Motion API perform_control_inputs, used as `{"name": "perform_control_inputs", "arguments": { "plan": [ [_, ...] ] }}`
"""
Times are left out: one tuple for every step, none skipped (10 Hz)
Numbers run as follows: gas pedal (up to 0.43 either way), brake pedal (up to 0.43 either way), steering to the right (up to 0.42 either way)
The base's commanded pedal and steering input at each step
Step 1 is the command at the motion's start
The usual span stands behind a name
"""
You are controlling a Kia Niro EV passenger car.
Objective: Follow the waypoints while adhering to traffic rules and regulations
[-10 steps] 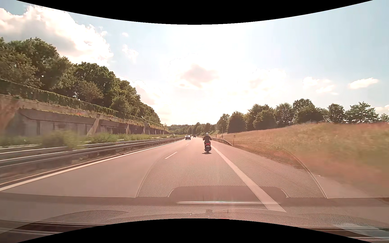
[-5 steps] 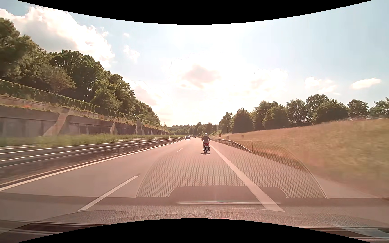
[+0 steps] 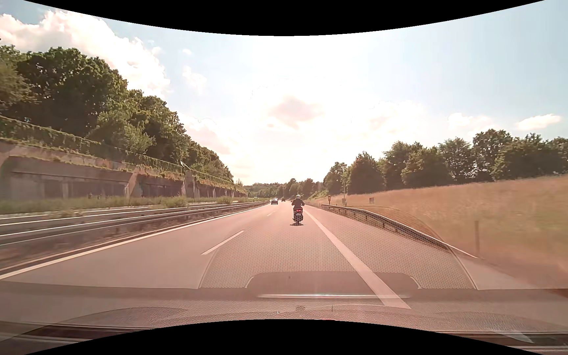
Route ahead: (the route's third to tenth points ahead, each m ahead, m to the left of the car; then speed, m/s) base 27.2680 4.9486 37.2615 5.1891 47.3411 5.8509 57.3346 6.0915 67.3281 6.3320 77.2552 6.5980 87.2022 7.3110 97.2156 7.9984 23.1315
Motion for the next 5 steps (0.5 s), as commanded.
{"name": "perform_control_inputs", "arguments": {
  "plan": [
    [0.287, 0.006, -0.006],
    [0.287, 0.012, -0.007],
    [0.287, 0.012, -0.008],
    [0.287, 0.006, -0.008],
    [0.287, 0.012, -0.008]
  ]
}}
